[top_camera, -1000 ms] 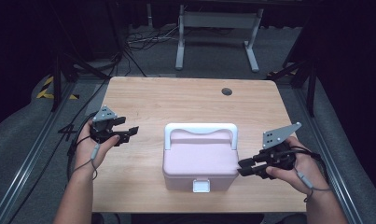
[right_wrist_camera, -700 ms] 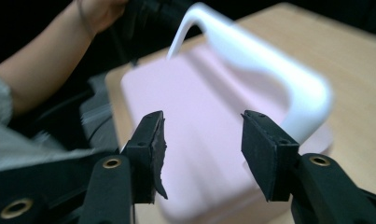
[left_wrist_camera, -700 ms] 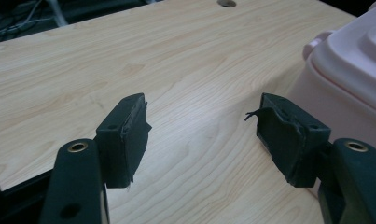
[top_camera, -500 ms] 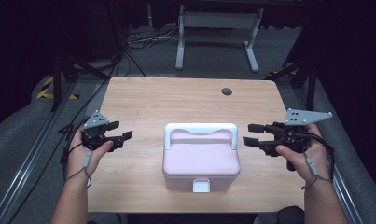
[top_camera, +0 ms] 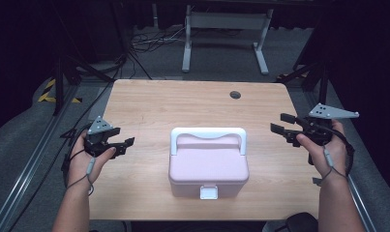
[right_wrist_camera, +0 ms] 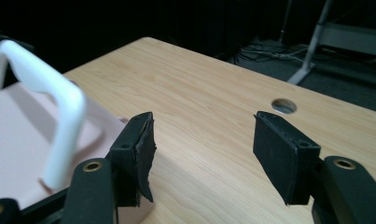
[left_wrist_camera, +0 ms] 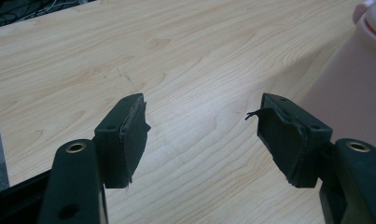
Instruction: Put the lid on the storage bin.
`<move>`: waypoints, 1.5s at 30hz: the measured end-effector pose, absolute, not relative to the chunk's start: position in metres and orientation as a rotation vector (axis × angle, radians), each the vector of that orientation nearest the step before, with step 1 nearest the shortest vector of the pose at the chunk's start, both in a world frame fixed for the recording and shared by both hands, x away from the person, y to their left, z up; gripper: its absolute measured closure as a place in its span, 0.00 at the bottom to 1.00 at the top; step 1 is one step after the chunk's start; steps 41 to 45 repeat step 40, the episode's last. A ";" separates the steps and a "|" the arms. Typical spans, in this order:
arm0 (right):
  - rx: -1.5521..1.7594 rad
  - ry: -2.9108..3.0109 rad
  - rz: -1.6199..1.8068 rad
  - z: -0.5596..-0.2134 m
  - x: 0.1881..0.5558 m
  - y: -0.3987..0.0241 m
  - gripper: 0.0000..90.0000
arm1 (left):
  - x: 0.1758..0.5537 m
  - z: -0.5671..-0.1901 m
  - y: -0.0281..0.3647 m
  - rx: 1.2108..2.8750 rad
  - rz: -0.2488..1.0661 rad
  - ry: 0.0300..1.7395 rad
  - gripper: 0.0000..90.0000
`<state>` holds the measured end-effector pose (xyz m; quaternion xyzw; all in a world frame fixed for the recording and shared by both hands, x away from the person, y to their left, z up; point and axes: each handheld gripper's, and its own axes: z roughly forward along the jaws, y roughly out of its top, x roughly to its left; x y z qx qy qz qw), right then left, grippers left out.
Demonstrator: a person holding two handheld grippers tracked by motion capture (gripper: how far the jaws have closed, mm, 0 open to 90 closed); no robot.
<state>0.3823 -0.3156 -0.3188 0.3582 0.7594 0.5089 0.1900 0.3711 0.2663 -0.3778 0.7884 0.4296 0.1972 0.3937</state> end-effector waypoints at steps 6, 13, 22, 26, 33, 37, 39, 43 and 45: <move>1.091 2.132 1.344 -0.338 0.395 -0.329 0.42 | 0.378 -0.384 0.267 2.033 0.505 1.093 0.37; 1.168 2.145 1.268 -0.359 0.407 -0.342 0.41 | 0.385 -0.389 0.265 2.058 0.541 1.047 0.37; 1.345 2.210 1.142 -0.401 0.427 -0.352 0.32 | 0.393 -0.395 0.263 2.050 0.562 1.051 0.35; 1.364 2.260 1.070 -0.419 0.434 -0.350 0.34 | 0.395 -0.397 0.267 2.051 0.541 1.108 0.33; 1.397 2.296 1.038 -0.442 0.442 -0.346 0.28 | 0.398 -0.407 0.276 2.008 0.525 1.208 0.29; 1.397 2.307 1.008 -0.450 0.444 -0.344 0.25 | 0.400 -0.412 0.273 2.009 0.438 1.259 0.27; 1.401 2.316 1.012 -0.451 0.444 -0.343 0.24 | 0.401 -0.412 0.269 2.059 0.447 1.226 0.25; 1.408 2.320 1.025 -0.450 0.444 -0.343 0.24 | 0.402 -0.412 0.267 2.072 0.459 1.214 0.24; 1.408 2.320 1.025 -0.450 0.444 -0.343 0.24 | 0.402 -0.412 0.267 2.072 0.459 1.214 0.24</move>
